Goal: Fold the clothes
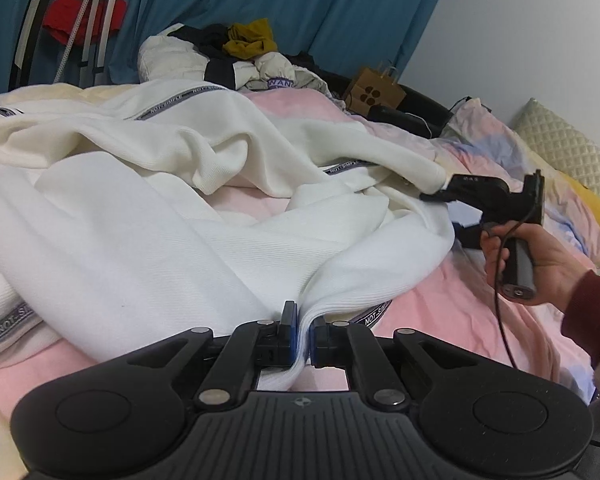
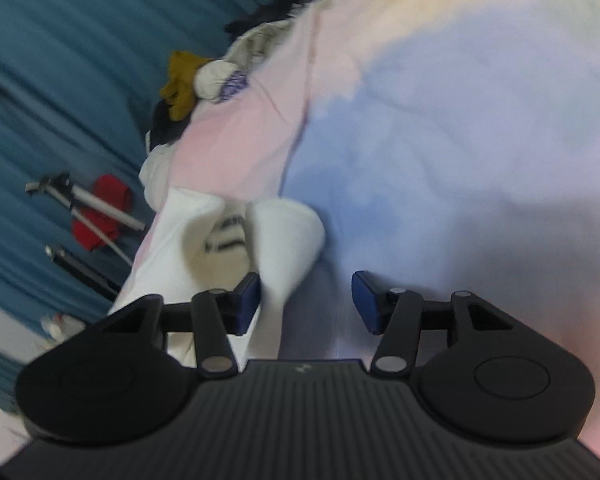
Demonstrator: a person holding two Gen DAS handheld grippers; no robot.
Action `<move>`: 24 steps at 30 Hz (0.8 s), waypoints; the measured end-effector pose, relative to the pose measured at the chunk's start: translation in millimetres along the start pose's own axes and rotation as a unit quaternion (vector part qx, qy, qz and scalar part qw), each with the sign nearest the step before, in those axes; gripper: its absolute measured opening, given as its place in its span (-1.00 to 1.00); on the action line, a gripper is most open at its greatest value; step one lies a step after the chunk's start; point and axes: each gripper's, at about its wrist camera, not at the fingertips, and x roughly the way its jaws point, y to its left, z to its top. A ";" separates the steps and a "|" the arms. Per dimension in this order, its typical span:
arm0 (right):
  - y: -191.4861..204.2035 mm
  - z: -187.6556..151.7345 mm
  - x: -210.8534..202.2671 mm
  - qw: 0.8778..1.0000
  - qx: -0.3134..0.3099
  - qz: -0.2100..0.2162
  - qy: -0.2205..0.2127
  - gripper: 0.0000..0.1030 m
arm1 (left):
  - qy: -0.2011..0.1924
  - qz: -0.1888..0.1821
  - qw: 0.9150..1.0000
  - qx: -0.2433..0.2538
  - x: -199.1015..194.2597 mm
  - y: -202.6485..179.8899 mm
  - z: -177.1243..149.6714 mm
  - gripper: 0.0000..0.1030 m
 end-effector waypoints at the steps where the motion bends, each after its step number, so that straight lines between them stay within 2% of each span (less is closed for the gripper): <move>1: 1.4 1.7 4.3 1.000 -0.010 0.001 0.000 -0.12 | 0.000 -0.002 1.000 -0.002 2.3 0.6 0.9 -0.89; 2: 2.2 1.8 7.9 1.000 -0.012 0.000 0.004 -0.45 | -0.001 -0.004 1.000 -0.002 4.1 0.5 1.9 -0.89; 3: 3.0 1.9 11.5 1.000 -0.014 0.000 0.008 -0.68 | -0.003 -0.008 1.000 -0.002 5.2 0.7 3.1 -0.89; 5: 7.2 0.5 10.5 1.000 -0.008 -0.002 0.000 -0.80 | -0.009 -0.015 1.000 -0.005 5.1 1.1 4.9 -0.89; 12: 45.1 21.5 -50.2 0.992 -0.026 0.035 -0.116 -0.83 | -0.038 -0.054 0.998 -0.011 -0.3 0.5 10.6 -0.89; 15: 43.4 26.1 -82.6 0.982 -0.039 0.006 -0.186 -0.83 | -0.053 -0.075 0.996 -0.010 -3.4 -1.9 13.5 -0.81; 17: 28.8 25.1 -98.0 0.977 -0.022 -0.024 -0.212 -0.83 | -0.055 -0.082 0.995 -0.001 -4.1 -7.8 12.9 -0.78; 18: 20.1 23.7 -103.3 0.976 -0.013 -0.044 -0.213 -0.83 | -0.055 -0.085 0.995 0.003 -4.5 -10.8 12.6 -0.78; 19: 10.5 22.1 -104.7 0.979 -0.005 -0.065 -0.194 -0.84 | -0.056 -0.088 0.994 0.008 -4.9 -13.7 12.4 -0.78; 22: -20.0 18.1 -100.8 0.988 0.019 -0.117 -0.103 -0.83 | -0.041 -0.077 0.996 0.008 -4.1 -14.6 6.7 -0.78; 24: -43.3 15.9 -103.9 0.989 0.067 -0.114 -0.071 -0.83 | -0.030 -0.076 0.997 -0.003 -4.7 -11.5 4.8 -0.76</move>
